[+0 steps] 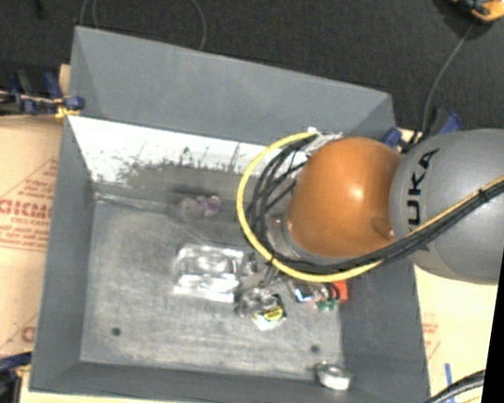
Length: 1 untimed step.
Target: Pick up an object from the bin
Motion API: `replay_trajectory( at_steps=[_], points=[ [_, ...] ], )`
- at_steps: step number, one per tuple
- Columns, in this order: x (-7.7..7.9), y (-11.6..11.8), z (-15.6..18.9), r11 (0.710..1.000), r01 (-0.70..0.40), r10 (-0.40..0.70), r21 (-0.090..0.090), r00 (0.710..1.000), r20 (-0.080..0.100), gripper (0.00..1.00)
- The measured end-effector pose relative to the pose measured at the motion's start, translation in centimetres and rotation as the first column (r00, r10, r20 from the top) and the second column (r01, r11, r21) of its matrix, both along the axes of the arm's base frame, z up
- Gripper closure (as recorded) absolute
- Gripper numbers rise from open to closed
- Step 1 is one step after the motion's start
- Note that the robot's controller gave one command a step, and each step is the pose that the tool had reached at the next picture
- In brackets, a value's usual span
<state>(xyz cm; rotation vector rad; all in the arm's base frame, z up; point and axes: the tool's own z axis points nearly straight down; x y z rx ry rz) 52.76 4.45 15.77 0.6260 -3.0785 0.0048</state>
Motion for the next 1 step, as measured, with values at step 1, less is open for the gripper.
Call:
replay_trajectory(
  at_steps=[1],
  points=[
    [3.2, 6.35, 11.46, 0.993, 0.113, -0.114, 0.009, 0.993, 0.012, 1.0]
  ],
)
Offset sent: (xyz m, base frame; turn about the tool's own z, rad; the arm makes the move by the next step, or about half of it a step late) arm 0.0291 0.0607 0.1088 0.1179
